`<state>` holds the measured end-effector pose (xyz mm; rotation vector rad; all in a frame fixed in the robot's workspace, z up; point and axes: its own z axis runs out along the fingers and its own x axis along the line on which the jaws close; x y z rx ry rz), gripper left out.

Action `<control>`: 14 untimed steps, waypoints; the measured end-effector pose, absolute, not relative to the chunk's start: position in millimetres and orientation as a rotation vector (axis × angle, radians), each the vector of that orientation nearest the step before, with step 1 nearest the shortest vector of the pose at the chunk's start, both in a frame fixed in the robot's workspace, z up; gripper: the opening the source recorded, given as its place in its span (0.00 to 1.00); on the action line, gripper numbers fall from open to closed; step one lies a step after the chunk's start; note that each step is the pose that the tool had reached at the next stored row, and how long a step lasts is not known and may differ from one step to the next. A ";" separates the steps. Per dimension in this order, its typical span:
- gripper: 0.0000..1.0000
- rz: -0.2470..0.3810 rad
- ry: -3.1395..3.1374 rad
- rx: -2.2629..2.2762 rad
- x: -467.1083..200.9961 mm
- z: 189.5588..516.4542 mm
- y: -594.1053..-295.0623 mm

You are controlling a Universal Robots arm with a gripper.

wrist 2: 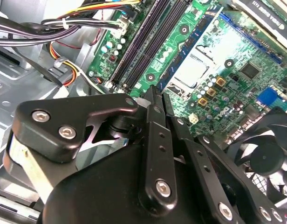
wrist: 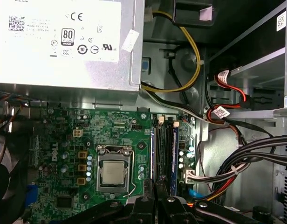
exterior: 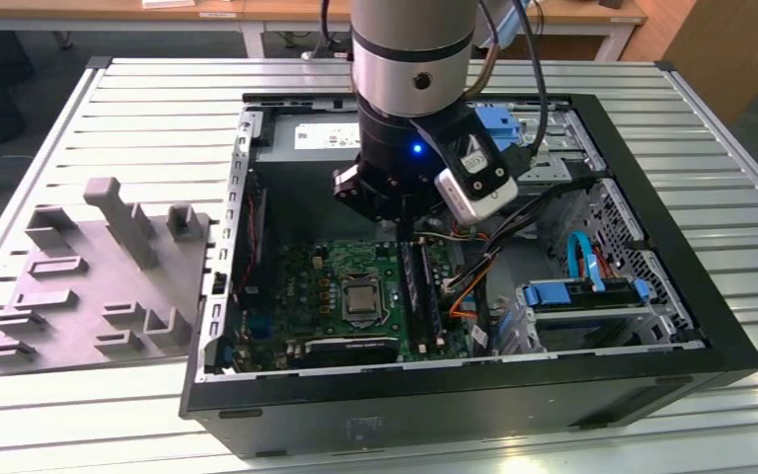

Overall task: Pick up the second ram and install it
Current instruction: 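Insert the second ram into the second slot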

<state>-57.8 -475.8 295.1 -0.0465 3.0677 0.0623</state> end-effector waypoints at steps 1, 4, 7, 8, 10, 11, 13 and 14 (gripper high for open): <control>0.13 0.063 3.068 -0.047 -57.4 293.8 -475.8; 0.13 0.063 3.068 -0.046 -53.5 290.0 -475.8; 0.13 0.064 3.068 -0.046 -48.8 287.1 -475.8; 0.13 0.064 3.068 -0.046 -48.4 285.8 -475.8; 0.13 0.066 3.068 -0.044 -47.4 282.4 -475.8; 0.13 0.067 3.068 -0.043 -47.0 280.6 -475.8; 0.13 0.068 3.068 -0.038 -46.8 276.8 -475.8; 0.13 0.068 3.068 -0.035 -46.8 275.1 -475.8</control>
